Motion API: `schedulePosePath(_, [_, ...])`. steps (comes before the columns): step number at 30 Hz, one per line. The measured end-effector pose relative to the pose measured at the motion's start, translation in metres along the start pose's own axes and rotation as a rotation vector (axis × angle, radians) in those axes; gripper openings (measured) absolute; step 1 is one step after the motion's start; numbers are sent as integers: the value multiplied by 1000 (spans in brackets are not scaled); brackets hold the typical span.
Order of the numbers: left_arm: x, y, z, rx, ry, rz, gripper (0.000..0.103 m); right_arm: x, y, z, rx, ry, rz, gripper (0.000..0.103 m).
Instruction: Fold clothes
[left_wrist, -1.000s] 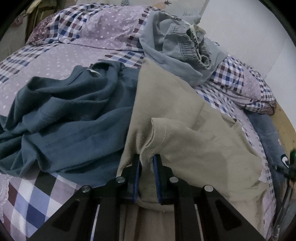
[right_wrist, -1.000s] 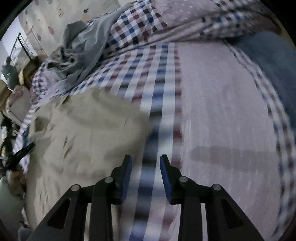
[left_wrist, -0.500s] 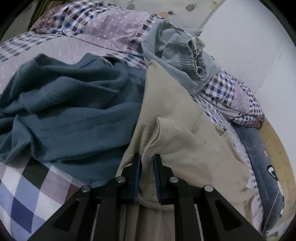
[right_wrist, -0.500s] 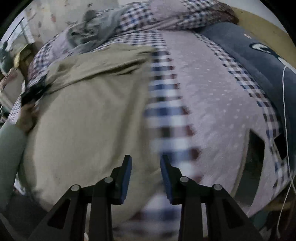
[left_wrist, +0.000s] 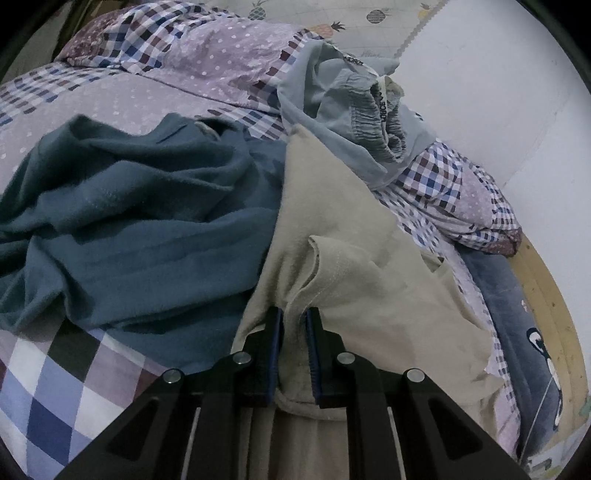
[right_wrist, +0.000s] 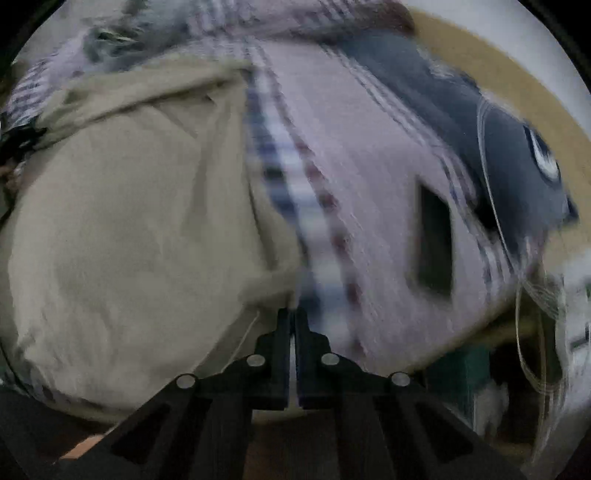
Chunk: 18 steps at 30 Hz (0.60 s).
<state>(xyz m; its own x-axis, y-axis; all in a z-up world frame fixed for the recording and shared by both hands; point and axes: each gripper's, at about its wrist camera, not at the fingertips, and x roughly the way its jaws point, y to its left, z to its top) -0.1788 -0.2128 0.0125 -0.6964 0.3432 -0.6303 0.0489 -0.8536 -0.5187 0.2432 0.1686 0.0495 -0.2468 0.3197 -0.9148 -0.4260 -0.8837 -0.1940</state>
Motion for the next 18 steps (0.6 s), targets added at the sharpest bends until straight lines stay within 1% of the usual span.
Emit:
schedulePosePath(2, [0, -1, 0, 4, 0, 4, 13, 6, -21, -12, 57, 71, -36, 0])
schedulePosePath(4, [-1, -1, 0, 3, -1, 2, 13, 11, -36, -20, 106, 130, -42, 2])
schedulePosePath(7, [-1, 0, 0, 5, -3, 1, 13, 9, -43, -13, 101, 124, -42, 3])
schedulePosePath(8, [-1, 0, 0, 4, -2, 1, 13, 5, -40, -2, 80, 91, -33, 4])
schedulePosePath(9, [-1, 0, 0, 3, -2, 0, 13, 1, -36, 15, 53, 49, -14, 5])
schedulePosePath(10, [-1, 0, -1, 2, -2, 0, 13, 0, -29, 37, 21, 6, 14, 13])
schedulePosePath(11, [-2, 0, -1, 1, -2, 0, 13, -5, -21, 58, -13, -40, 48, 18])
schedulePosePath(12, [-2, 0, -1, -1, -2, -1, 13, -8, -10, 80, -50, -78, 79, 31])
schedulePosePath(13, [-2, 0, -1, -2, -2, -1, 13, -12, 4, 109, -101, -122, 106, 39])
schedulePosePath(15, [-2, 1, -1, -5, -2, -4, 12, -17, 30, 156, -204, -189, 158, 40])
schedulePosePath(17, [-1, 2, -1, -9, 1, -6, 12, -19, 64, 215, -317, -244, 220, 43])
schedulePosePath(18, [0, 2, 0, -11, 2, -6, 12, -18, 78, 240, -354, -257, 247, 48])
